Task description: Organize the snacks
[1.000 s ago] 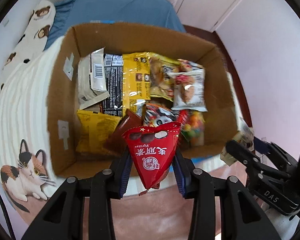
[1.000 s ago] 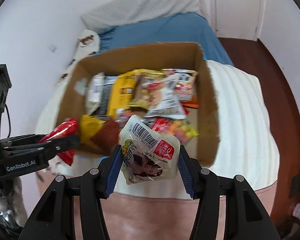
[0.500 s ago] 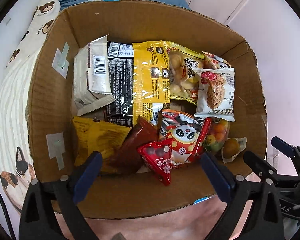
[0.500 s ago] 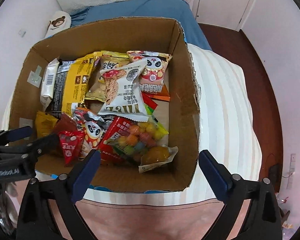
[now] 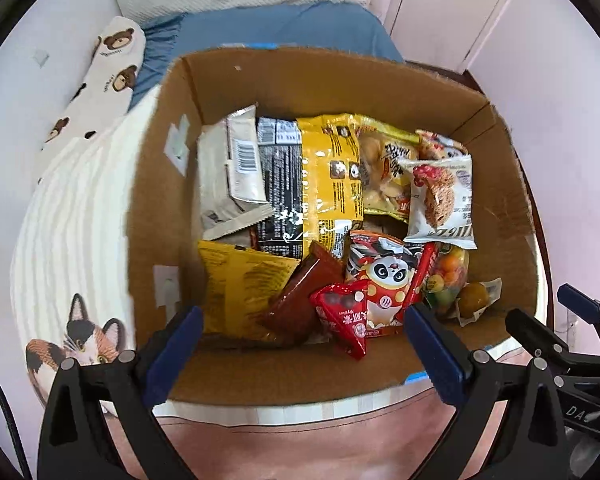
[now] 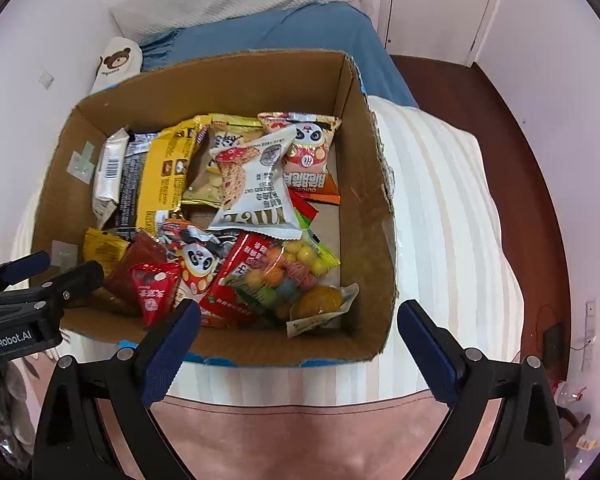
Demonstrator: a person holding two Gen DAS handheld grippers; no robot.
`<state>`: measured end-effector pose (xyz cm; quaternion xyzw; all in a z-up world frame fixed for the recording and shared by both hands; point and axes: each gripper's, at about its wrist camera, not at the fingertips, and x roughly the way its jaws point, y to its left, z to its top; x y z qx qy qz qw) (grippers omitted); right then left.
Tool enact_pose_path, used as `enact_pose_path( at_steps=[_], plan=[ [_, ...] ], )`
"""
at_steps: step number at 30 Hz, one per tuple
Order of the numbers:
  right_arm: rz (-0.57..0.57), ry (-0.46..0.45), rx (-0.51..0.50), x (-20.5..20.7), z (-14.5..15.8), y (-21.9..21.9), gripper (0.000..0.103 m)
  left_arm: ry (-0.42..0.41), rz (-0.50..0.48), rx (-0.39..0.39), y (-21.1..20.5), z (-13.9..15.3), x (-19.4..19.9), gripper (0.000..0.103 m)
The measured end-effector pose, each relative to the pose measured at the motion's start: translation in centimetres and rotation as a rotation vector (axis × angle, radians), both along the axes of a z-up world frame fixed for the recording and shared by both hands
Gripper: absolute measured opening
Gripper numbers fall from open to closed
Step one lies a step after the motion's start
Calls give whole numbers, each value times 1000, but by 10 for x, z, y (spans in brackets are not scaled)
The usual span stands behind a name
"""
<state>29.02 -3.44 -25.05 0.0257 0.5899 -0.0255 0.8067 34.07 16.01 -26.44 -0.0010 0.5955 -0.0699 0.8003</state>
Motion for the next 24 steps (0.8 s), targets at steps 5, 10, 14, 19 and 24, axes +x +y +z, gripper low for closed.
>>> enact_pose_path(
  at_steps=[5, 10, 14, 19, 24],
  plan=[
    [-2, -52, 4, -19, 18, 2, 100, -77, 16, 12, 8, 25, -26, 103],
    [7, -120, 11, -47, 45, 9, 100, -151, 33, 14, 15, 55, -60, 103],
    [20, -171, 21, -71, 69, 16, 101, -205, 43, 24, 19, 78, -91, 103],
    [33, -247, 35, -111, 104, 24, 101, -254, 57, 4, 28, 105, -132, 103],
    [53, -303, 45, -151, 134, 31, 101, -303, 50, 24, 30, 128, -175, 103]
  ],
)
